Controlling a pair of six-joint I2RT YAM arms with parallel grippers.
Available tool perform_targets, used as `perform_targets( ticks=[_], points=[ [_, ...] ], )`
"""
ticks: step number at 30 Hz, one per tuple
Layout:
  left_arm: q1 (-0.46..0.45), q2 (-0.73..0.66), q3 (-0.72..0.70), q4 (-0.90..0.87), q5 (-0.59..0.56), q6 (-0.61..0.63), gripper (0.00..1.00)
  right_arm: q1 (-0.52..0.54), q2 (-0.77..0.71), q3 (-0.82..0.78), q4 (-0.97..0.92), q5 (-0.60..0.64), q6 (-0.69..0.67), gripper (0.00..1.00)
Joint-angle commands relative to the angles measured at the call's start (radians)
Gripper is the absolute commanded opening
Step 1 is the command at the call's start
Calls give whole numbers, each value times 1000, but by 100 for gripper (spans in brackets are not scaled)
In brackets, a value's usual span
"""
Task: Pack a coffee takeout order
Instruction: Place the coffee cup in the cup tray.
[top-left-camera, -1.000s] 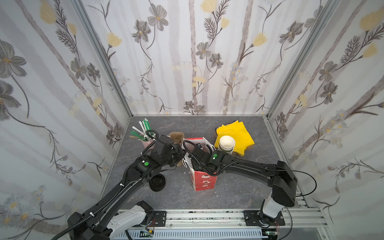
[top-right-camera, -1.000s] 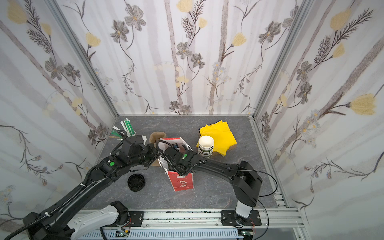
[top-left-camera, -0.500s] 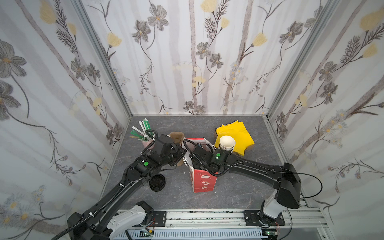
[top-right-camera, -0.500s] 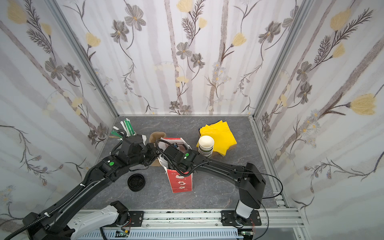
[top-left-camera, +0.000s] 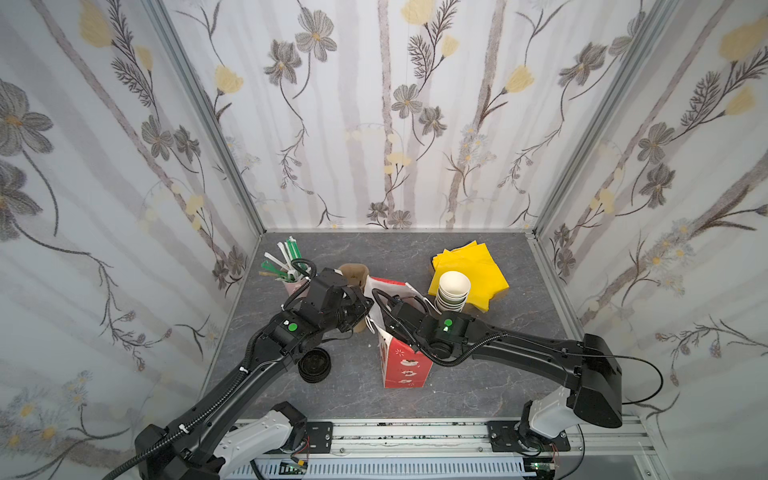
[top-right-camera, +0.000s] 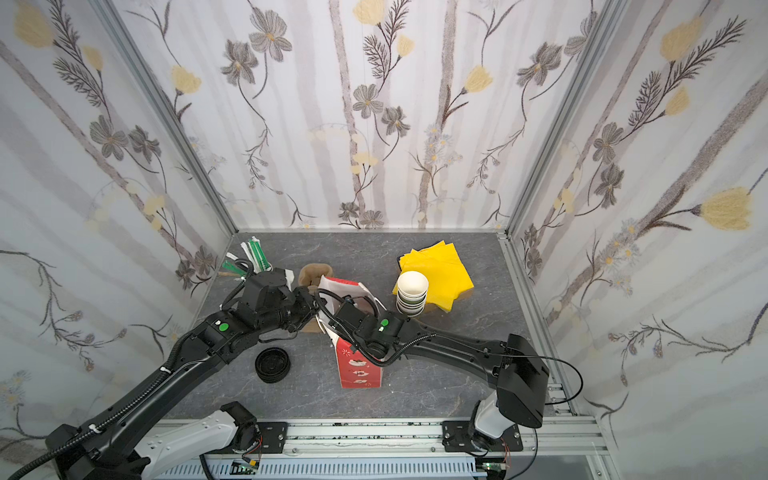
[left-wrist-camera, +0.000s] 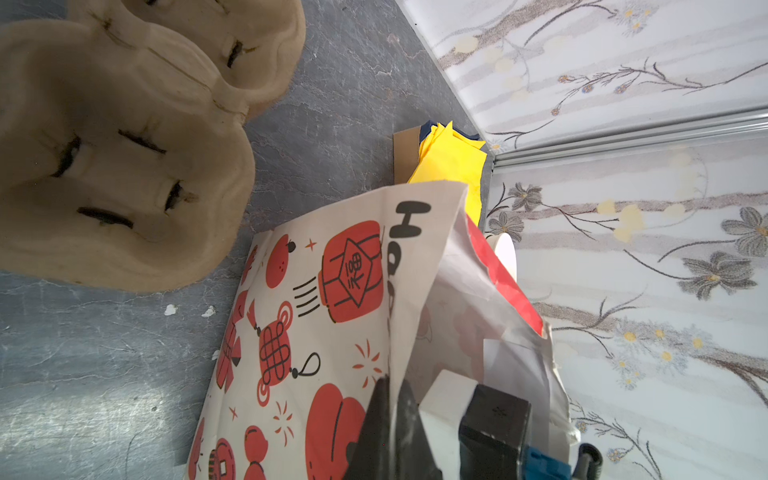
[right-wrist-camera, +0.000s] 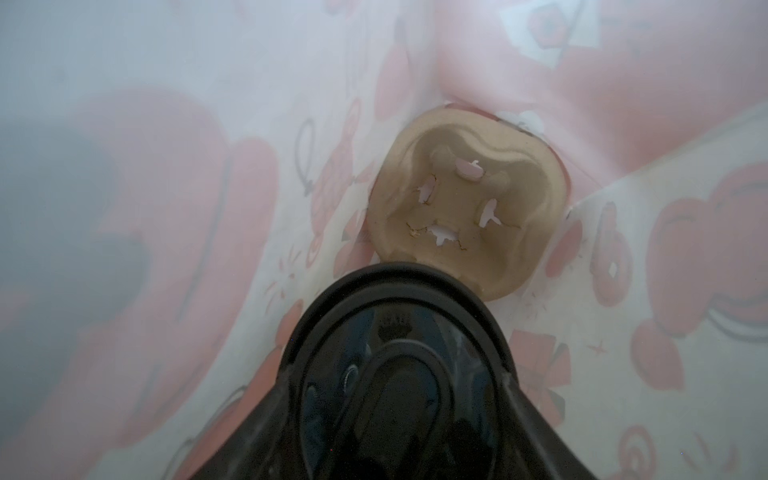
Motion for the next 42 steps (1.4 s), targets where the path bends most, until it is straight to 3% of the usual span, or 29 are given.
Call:
perform_targets(
  ticks=[1, 10, 33, 42],
  points=[
    [3, -4, 6, 21, -9, 86, 0, 6, -34, -43, 140, -67, -123, 47],
    [3, -4, -12, 22, -2, 138, 0, 6, 15, -46, 128, -149, -262, 46],
    [2, -66, -69, 21, -33, 75, 0, 6, 133, -41, 50, -134, -223, 46],
    [3, -71, -81, 21, -31, 71, 0, 5, 41, 17, 75, -59, -216, 45]
  ],
)
